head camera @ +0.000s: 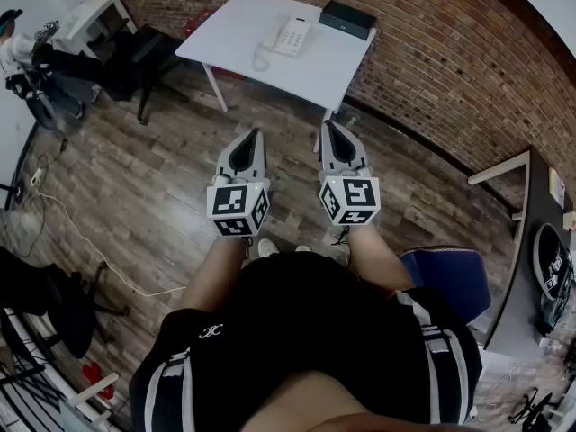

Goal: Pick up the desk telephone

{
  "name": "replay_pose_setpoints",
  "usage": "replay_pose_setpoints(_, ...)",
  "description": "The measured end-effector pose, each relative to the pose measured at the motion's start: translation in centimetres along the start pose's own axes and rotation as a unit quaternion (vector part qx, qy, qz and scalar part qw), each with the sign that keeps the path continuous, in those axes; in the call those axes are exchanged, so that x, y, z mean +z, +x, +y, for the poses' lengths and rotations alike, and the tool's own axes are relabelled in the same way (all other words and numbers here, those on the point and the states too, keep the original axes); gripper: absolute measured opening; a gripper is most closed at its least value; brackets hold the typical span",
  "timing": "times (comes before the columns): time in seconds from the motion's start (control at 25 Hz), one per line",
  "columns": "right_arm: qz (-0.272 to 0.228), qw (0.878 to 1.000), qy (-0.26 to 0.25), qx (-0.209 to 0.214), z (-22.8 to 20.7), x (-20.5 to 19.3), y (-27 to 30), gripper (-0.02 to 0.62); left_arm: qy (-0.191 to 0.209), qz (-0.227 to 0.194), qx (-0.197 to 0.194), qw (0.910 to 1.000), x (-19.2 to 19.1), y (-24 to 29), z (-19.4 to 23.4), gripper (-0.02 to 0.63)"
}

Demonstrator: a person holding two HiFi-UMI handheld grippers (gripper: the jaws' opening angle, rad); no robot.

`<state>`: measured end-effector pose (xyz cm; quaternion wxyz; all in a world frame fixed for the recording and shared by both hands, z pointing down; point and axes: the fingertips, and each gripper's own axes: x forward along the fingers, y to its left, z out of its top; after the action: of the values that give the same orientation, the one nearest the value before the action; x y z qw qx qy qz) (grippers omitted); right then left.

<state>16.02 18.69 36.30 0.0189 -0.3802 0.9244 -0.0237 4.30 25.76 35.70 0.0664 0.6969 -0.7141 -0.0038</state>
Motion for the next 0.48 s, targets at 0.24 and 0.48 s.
replay_pose_setpoints(0.24, 0.003, 1.0, 0.002, 0.001, 0.0, -0.32, 0.15, -0.002, -0.003, 0.003, -0.008, 1.0, 0.18, 0.28, -0.39, -0.002)
replay_pose_setpoints(0.48, -0.014, 1.0, 0.022, 0.004, 0.33, 0.59, 0.88, -0.002, 0.008, 0.005, -0.015, 0.9998, 0.73, 0.78, -0.08, -0.002)
